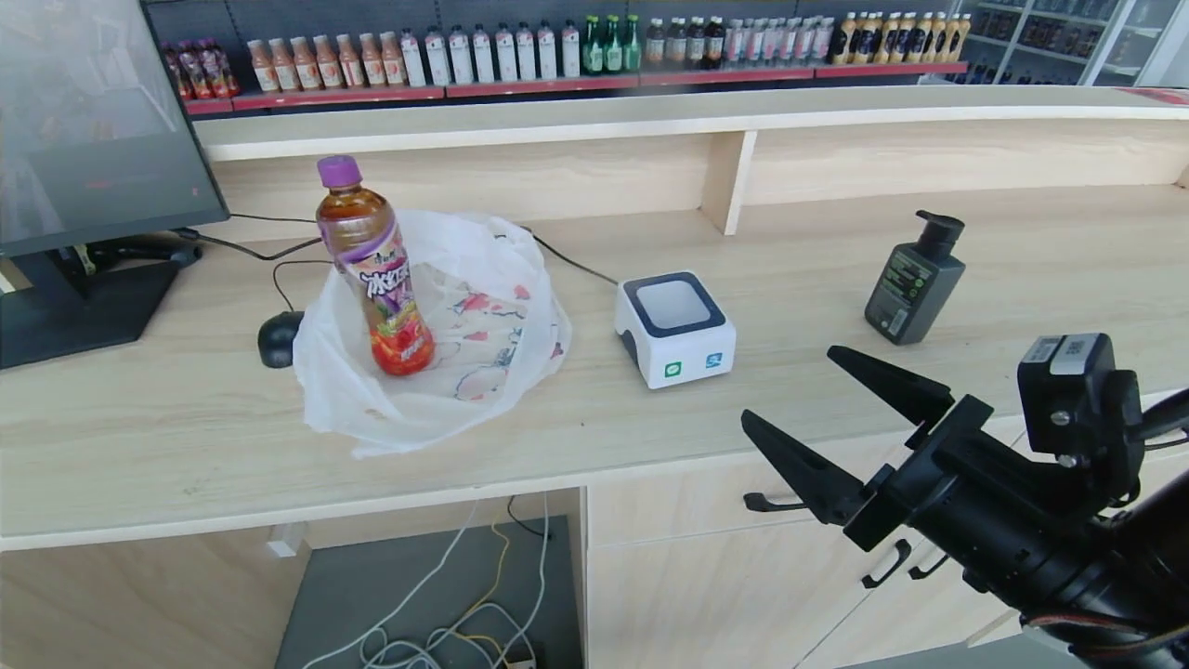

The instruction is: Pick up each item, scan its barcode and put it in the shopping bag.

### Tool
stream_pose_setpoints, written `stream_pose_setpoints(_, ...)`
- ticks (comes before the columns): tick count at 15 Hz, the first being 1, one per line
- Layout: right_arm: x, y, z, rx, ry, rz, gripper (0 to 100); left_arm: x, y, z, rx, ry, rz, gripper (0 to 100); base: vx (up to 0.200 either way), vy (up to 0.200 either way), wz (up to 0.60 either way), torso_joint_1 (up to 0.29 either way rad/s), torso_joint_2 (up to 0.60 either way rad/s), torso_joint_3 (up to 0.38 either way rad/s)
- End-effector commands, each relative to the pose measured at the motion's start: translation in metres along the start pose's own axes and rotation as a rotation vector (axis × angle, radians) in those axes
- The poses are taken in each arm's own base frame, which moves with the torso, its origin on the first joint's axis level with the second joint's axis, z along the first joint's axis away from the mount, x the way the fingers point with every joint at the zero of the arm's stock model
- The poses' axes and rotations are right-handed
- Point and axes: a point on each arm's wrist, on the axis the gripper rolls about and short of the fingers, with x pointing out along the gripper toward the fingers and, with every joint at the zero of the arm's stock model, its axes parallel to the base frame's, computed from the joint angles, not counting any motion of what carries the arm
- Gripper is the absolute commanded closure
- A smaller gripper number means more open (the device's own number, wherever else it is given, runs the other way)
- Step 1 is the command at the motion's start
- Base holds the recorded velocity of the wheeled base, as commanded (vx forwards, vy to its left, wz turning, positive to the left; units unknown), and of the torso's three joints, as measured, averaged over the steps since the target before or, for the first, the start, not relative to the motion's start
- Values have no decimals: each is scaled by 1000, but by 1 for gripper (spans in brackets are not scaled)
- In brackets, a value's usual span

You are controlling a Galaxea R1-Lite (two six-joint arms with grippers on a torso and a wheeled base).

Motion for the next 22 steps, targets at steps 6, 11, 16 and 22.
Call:
stream_pose_setpoints(6, -3, 0, 5, 1, -18, -2, 0, 0, 0, 0, -2, -1, 1, 0, 0, -200, 0, 1, 1, 2)
stream_pose_setpoints(11, 1, -5, -2, -4, 7, -20, 0, 0, 0, 0, -2, -1, 1, 0, 0, -200, 0, 3, 2, 1)
stream_pose_setpoints(16, 21, -10, -10, -10, 16, -40, 0, 0, 0, 0, 10, -1, -1, 0, 0, -80, 0, 0, -1, 2)
stream_pose_setpoints(22, 58, -27, -26, -38, 14, -99, 0, 0, 0, 0, 10, -1, -1, 0, 0, 0, 0, 0, 0, 0)
